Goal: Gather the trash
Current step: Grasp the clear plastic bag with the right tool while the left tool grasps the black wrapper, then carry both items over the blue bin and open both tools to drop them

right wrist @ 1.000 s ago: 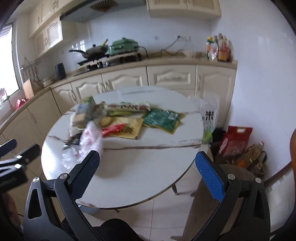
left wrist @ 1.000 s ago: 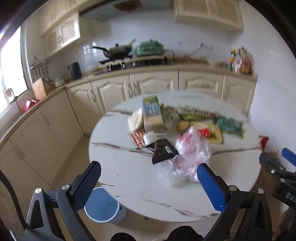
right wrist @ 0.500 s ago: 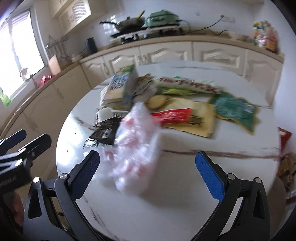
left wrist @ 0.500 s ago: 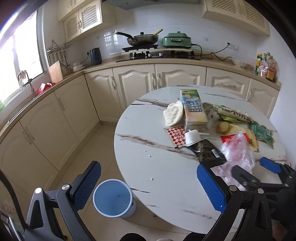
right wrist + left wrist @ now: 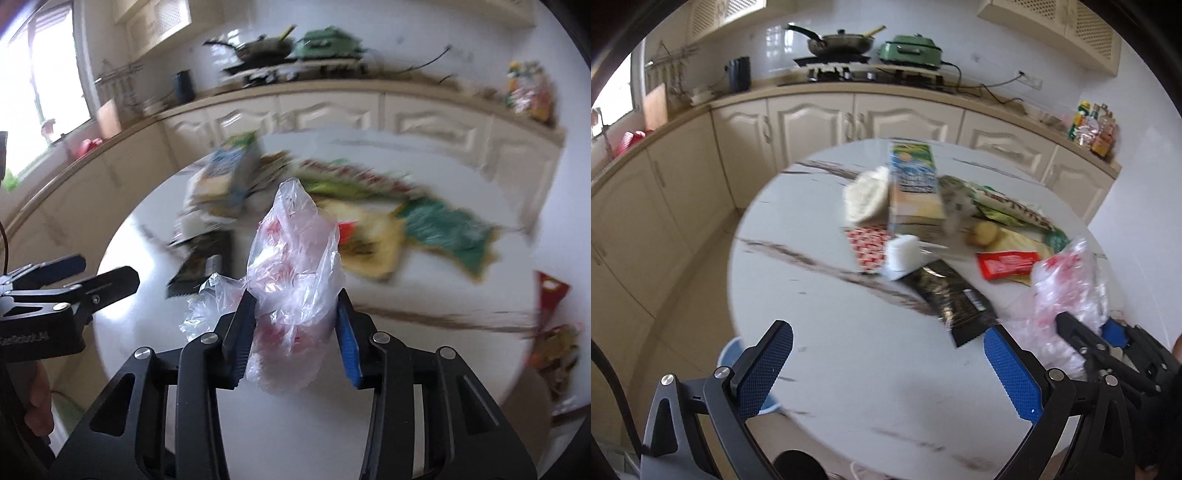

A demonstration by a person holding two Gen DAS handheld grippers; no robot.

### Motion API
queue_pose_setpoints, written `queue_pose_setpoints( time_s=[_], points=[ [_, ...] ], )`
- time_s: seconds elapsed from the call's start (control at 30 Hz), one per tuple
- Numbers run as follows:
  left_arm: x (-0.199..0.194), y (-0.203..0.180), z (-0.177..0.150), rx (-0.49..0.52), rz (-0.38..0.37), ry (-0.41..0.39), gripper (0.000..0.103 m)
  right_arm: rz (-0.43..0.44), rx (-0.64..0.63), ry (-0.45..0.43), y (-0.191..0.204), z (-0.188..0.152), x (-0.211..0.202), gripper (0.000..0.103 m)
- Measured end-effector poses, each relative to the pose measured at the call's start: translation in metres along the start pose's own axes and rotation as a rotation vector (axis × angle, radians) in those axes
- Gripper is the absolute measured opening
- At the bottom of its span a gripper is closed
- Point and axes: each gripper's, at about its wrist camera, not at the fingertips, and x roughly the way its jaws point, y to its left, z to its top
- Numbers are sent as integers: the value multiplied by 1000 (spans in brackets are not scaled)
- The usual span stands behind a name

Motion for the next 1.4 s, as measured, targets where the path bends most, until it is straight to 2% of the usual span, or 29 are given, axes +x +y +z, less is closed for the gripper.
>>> queue_pose_setpoints(
  time_s=[0.13,0.33,0.43,0.47,0.5,0.53,0.57,0.6,0.67,0.7,0.77,0.97,1.17,1.27,1.4],
  points=[
    [19,-20,9,12,-1,21,102,-96,19,-31,-20,1,-9,38],
    [60,-42,24,7,78,73,100,-110,60,-23,-42,1,-6,39],
    [83,-47,25,20,83,112,82,-98,70,-22,-47,-1,-4,39],
    [86,-47,25,24,80,112,79,-95,73,-22,-48,-2,-4,39],
    [87,-48,25,32,76,91,67,-93,74,-23,-49,-1,-3,39],
    [88,-48,25,38,65,83,65,-90,76,-23,-49,-1,-3,39],
    [88,-48,25,45,53,81,56,-83,76,-23,-49,-1,-2,39],
    [88,-46,25,54,37,76,44,-79,77,-22,-49,-1,-1,39],
    [88,-42,24,71,-6,66,36,-69,76,-19,-47,0,1,39],
    [87,-38,22,77,-27,62,26,-66,72,-18,-46,0,1,39],
    [84,-30,18,80,-103,62,14,-50,69,-19,-43,-1,0,39],
    [66,-22,10,91,-207,27,10,-50,54,-63,-28,3,-13,39],
    [18,-14,14,102,-273,-99,10,-67,46,-137,-8,15,-37,39],
    [-7,4,13,103,-253,-147,10,-49,29,-162,10,25,-48,39],
    [-46,51,7,92,-165,-212,11,22,-27,-190,56,40,-58,39]
  ],
)
